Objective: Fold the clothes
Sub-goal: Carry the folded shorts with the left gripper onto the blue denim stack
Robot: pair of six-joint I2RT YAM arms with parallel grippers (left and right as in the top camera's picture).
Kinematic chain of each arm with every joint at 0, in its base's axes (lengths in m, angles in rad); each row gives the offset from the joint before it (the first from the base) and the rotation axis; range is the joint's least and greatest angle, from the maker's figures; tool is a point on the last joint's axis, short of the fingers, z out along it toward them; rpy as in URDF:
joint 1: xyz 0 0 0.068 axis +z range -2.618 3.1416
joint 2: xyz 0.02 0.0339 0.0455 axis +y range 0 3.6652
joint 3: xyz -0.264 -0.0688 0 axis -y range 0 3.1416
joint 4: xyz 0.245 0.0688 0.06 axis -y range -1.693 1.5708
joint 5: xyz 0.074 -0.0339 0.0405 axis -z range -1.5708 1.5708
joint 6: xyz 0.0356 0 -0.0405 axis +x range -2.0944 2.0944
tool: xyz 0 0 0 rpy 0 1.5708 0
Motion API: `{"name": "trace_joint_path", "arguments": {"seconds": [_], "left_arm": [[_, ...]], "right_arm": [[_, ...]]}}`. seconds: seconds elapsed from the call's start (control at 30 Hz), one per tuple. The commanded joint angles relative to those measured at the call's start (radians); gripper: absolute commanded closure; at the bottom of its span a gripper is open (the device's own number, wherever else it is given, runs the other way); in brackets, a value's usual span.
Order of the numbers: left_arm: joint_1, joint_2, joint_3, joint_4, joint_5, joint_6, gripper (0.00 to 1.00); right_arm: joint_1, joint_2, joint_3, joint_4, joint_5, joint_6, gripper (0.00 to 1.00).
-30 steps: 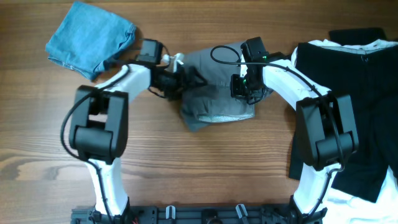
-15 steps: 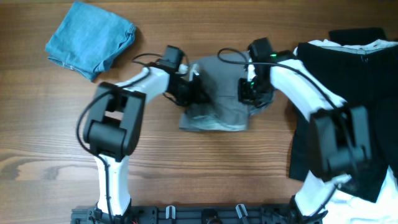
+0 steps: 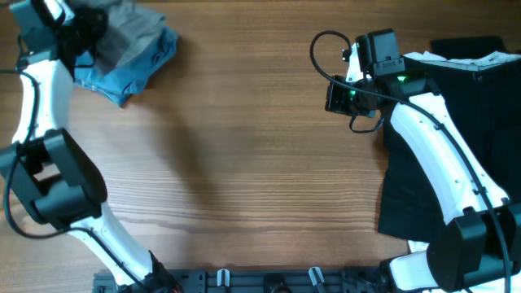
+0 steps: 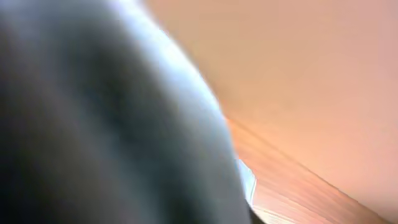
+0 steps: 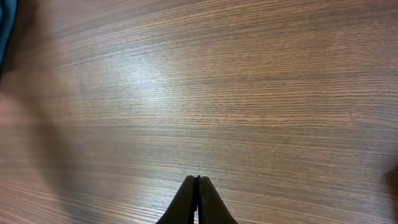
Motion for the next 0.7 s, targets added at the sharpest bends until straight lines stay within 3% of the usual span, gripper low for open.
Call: {"name": "trace_joint_path", "arguments": {"seconds": [0.0,0.13,0.17,0.2,0.23,0.37,0.47,0.6,0.67], "left_arm": [[0.006,0.116,0.01,-0.045,-0.01,0.006,0.0],[0.022,0.143,0.01,-0.159,-0.011,0.009,0.01],[0.026,0.14,0.01,-0.163,0.003,0.013,0.23],[0.031,0.14,0.01,-0.163,0.024,0.013,0.53],[0.037,0.138,0.01,-0.158,0.055,0.012,0.92],[0.037,0.13,0.012,-0.026,0.27,-0.019,0.96],[0.007,0.098,0.039,0.257,0.464,-0.229,0.96],[-0.072,0.077,0.129,0.414,0.478,-0.295,0.96],[-0.111,0.081,0.13,0.422,0.386,-0.266,0.96]], "right_arm": [[0.003,-0.002,0.002,-0.016,-0.02,-0.011,0.96],[0.003,-0.002,0.002,-0.046,-0.019,-0.011,0.96],[0.003,-0.002,0.002,-0.048,-0.019,-0.011,0.96],[0.003,-0.002,0.002,-0.05,-0.019,-0.011,0.96],[0.003,-0.002,0.002,-0.054,-0.02,-0.011,0.96],[0.003,-0.002,0.002,-0.072,-0.019,-0.011,0.96],[0.003,-0.002,0.002,-0.073,-0.019,-0.011,0.96],[0.003,-0.002,0.002,-0.076,-0.019,-0.011,0.96],[0.003,-0.002,0.002,-0.08,-0.019,-0.01,0.96]]}}
